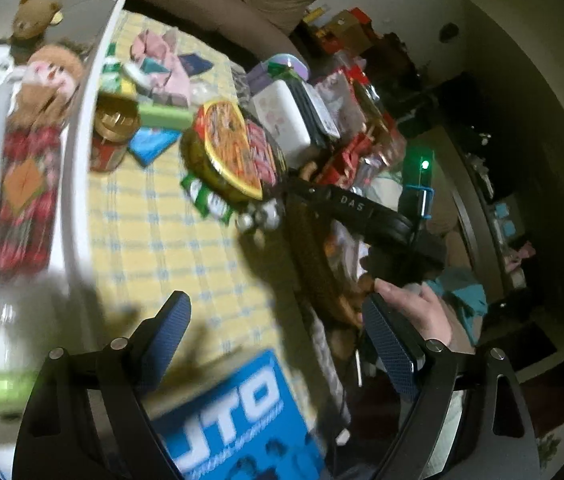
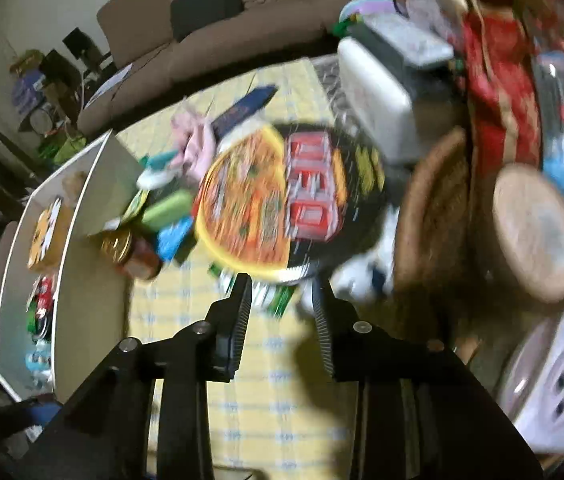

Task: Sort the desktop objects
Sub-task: 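Grasp the rim of the UFO noodle bowl with the right gripper and lift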

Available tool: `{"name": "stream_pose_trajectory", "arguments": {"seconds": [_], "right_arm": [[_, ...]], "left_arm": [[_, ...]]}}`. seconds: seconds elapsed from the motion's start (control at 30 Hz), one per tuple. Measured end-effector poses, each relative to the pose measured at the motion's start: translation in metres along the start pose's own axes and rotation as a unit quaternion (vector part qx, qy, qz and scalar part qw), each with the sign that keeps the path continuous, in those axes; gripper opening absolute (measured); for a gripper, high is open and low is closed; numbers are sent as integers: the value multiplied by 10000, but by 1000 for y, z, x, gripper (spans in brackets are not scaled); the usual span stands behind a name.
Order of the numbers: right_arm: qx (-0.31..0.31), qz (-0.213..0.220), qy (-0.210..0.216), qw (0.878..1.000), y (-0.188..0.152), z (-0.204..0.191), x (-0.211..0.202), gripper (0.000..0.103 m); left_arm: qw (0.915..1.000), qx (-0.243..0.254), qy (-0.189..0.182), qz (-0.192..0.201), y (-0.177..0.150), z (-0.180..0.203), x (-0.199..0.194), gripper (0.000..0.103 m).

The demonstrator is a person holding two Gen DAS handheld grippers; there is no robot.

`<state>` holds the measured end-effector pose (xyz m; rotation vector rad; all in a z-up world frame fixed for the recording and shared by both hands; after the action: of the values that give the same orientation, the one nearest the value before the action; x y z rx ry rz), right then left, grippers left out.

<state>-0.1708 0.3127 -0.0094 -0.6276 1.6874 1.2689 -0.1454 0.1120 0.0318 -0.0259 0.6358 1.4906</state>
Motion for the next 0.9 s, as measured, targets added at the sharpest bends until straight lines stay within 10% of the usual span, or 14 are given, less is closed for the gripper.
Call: {"name": "stream_pose_trajectory", "arguments": {"seconds": [0.53,0.9], "right_arm": [[-532,-739,-787,9927,75,38,89,42],[-305,-656,132,9973,75,37,90,32]], "left_arm": [[9905,-1037,903,-56,86,-89,134,73],[9933,-604,889,-425,88,-90,169,62]]}}
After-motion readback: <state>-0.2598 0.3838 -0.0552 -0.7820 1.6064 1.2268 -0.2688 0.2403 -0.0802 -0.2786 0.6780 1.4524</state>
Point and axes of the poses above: each gripper's, at about its wrist camera, not at the fingertips, and x roughly the way its jaws point, z to its right, y to its top, the point moved 8 cm from there along x, roughly the way its jaws point, and after that the axes turned 11 degrees about -y, right-handed, at the moved point
